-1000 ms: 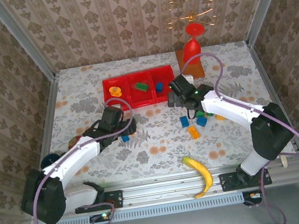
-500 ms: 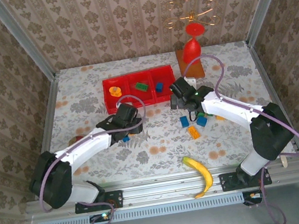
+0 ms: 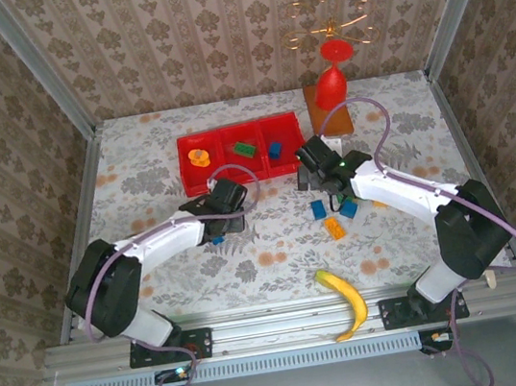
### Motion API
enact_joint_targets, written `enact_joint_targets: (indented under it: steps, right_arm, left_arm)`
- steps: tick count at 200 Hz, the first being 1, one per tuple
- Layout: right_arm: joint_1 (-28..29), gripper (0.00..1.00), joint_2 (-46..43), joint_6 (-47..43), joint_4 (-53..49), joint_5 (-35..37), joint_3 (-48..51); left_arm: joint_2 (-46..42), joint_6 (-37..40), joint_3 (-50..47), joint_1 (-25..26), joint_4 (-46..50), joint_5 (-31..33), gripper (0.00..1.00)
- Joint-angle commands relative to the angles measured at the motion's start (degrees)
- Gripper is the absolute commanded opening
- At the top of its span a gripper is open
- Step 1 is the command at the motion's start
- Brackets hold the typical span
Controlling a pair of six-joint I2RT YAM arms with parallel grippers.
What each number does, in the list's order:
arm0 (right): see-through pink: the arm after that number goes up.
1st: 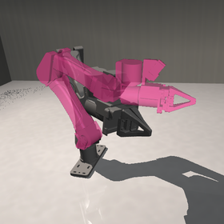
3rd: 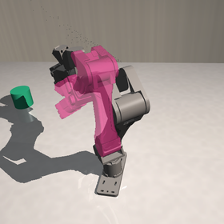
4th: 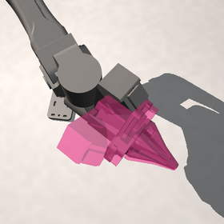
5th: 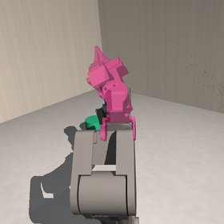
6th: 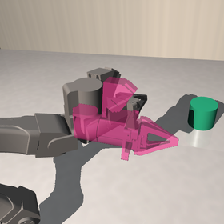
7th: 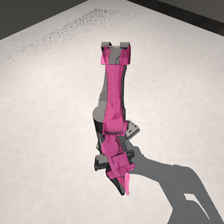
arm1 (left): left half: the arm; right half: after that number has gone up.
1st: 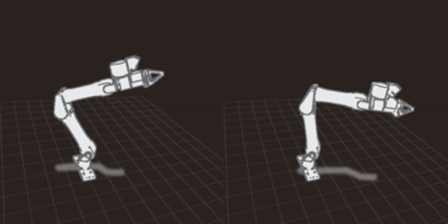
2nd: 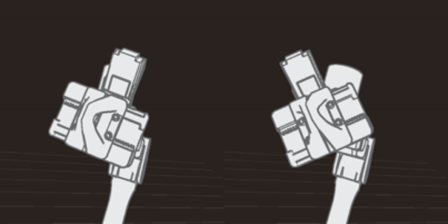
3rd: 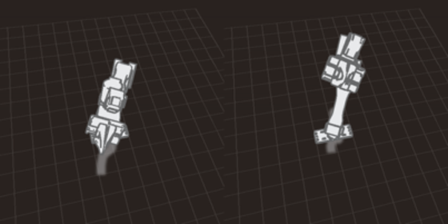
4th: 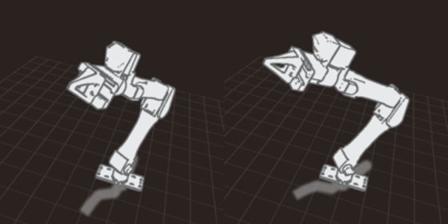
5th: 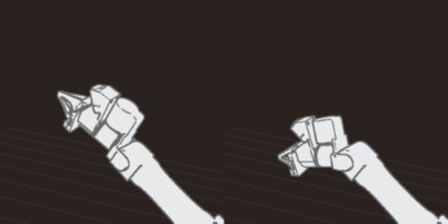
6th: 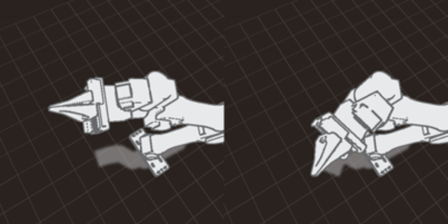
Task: Sort the legos into containers by color
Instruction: Pick up the lego from the center of the table.
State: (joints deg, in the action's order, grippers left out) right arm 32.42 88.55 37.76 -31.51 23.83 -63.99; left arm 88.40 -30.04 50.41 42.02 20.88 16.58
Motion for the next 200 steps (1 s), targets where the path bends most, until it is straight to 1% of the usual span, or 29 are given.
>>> enact_joint_targets:
  steps: [1,80,107,122,141,153,162,175,200]
  right_arm:
    - [-0.3,1.00,-1.5,1.3,-0.1,2.2,0.5]
    - [-0.3,1.00,-0.7,1.4,0.0,2.1,0.3]
    - [-0.3,1.00,-0.5,1.5,0.1,1.9,0.2]
    - [-0.3,1.00,-0.5,1.6,0.1,1.8,0.2]
    - [-0.3,1.00,-0.5,1.6,0.1,1.9,0.2]
    - [-0.3,1.00,-0.5,1.7,0.1,1.9,0.2]
    - [-0.3,1.00,-0.6,1.7,0.0,1.8,0.3]
    - [-0.3,1.00,-0.7,1.7,0.0,1.8,0.2]
    - [-0.3,1.00,-0.7,1.8,0.2,1.8,0.4]
  left_arm:
    - [1.1,-1.0,2.0,-0.2,1.7,1.5,0.56]
    - [4.3,-0.7,2.7,-0.8,1.1,0.3,0.55]
    - [4.9,-0.5,3.0,-0.7,0.9,-0.4,0.52]
    - [5.2,-0.5,3.0,-0.7,0.7,-0.8,0.48]
    - [5.6,-0.6,3.0,-0.6,0.6,-1.2,0.47]
    - [5.8,-0.6,3.0,-0.6,0.8,-1.3,0.44]
    - [5.9,-0.6,3.0,-0.6,0.8,-1.4,0.43]
    - [5.9,-0.7,2.9,-0.5,0.7,-1.6,0.43]
    - [6.3,-0.6,3.0,-0.5,0.6,-1.7,0.46]
